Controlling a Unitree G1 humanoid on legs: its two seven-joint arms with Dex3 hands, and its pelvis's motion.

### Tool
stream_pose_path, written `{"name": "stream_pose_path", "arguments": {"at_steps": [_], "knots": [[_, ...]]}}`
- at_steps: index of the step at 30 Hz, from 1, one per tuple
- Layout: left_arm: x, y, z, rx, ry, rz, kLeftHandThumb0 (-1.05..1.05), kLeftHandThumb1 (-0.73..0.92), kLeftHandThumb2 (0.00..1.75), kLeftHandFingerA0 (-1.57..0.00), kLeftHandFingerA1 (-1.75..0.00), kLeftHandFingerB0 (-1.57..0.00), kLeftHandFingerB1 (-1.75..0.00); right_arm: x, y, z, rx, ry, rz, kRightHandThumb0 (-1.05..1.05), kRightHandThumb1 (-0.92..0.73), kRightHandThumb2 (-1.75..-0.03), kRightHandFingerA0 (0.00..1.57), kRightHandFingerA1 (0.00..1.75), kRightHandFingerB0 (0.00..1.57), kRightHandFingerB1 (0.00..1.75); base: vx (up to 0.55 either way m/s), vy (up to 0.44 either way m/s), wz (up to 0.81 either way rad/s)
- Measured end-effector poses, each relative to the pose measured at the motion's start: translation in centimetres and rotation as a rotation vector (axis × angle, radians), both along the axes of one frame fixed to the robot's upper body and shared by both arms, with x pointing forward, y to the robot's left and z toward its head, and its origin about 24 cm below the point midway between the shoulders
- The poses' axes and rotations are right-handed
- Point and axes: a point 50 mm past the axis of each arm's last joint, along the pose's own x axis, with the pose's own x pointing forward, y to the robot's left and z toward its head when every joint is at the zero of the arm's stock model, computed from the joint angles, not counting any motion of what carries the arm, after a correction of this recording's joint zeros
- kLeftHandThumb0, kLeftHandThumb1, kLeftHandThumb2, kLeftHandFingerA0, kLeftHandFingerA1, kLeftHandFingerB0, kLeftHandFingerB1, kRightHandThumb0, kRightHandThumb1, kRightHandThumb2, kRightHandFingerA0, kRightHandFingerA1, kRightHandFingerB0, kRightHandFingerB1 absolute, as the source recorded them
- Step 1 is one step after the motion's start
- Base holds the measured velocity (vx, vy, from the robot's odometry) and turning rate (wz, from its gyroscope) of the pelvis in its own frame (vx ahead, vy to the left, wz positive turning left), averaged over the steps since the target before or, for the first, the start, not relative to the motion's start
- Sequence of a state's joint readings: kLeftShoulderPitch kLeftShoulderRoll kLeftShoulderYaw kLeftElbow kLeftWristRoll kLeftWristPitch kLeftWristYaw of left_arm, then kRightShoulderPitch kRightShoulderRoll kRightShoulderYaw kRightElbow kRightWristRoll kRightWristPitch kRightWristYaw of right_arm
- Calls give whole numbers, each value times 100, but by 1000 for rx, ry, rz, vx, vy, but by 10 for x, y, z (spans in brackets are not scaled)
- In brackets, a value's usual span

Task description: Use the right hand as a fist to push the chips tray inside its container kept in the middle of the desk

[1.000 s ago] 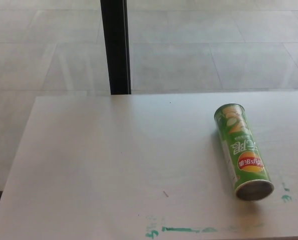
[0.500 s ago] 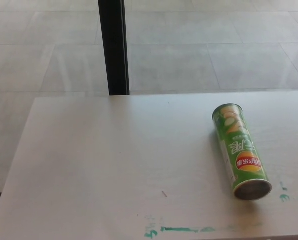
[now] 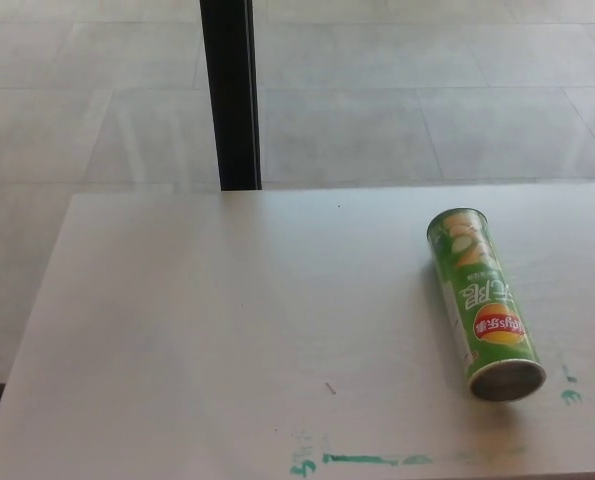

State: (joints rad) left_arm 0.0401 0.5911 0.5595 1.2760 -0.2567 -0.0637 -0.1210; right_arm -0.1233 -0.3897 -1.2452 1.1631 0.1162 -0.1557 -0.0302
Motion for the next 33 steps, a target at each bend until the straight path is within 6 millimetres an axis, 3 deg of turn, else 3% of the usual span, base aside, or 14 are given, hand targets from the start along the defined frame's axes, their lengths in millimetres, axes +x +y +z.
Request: {"name": "stream_pose_path", "arguments": {"at_steps": [8,9,10,11,16,18,20,21,22,23,25,28,29,33], "knots": [[-2,-1,-2,-4,15,-4,-80,92,69,-56,-66,-42,-47,-2,4,-6,55,-48,-105,-52,-89,-64,25,137,19,51,0,0,0],[-2,-1,-2,-4,18,-5,-81,73,112,-51,-72,-35,-58,-2,4,-6,60,-54,-115,-52,-89,-62,27,134,20,48,0,0,0],[-2,-1,-2,-5,21,-6,-81,73,112,-51,-72,-35,-58,-2,5,-7,66,-60,-125,-52,-89,-62,27,134,20,48,0,0,0],[-3,-1,-2,-5,23,-8,-78,92,70,-52,-70,-45,-52,-2,5,-8,72,-63,-133,-53,-91,-61,26,140,15,49,0,0,0],[-2,-1,-2,-8,20,-5,-83,92,67,-58,-73,-47,-50,-1,8,-10,96,-75,-156,-55,-89,-65,27,128,12,48,0,0,0],[-2,-1,-2,-7,18,-2,-84,92,67,-57,-70,-43,-48,1,9,-11,100,-74,-156,-56,-89,-65,26,137,15,59,0,0,0],[-2,-1,-2,-7,21,-4,-84,91,67,-56,-70,-41,-48,2,10,-12,102,-59,-146,-56,-91,-64,27,134,12,50,0,0,0],[-2,-1,-2,-8,21,-4,-80,92,69,-56,-72,-42,-49,3,11,-12,101,-52,-140,-32,-66,-116,41,84,0,51,0,0,0],[-2,-1,-2,-8,21,-4,-80,92,69,-56,-72,-42,-49,3,11,-12,102,-48,-136,-32,-66,-116,41,84,0,51,0,0,0],[-2,-1,-2,-8,21,-4,-80,92,68,-56,-71,-44,-49,3,11,-13,108,-50,-138,-56,-86,-63,29,132,12,25,0,0,0],[-2,-1,-2,-8,20,-5,-82,92,69,-54,-67,-44,-49,3,12,-13,115,-53,-143,-55,-87,-62,24,128,9,40,0,0,0],[-2,-1,-2,-8,20,-5,-82,92,68,-57,-68,-45,-49,3,12,-14,122,-57,-148,-53,-87,-64,26,135,16,42,0,0,0],[-2,-1,-2,-8,20,-5,-82,92,69,-56,-71,-43,-51,3,13,-14,123,-57,-148,-54,-89,-66,25,123,18,52,0,0,0],[-2,-1,-2,-8,22,-7,-81,92,69,-56,-69,-46,-50,3,13,-15,127,-57,-147,-53,-90,-65,23,128,12,43,0,0,0]]}}
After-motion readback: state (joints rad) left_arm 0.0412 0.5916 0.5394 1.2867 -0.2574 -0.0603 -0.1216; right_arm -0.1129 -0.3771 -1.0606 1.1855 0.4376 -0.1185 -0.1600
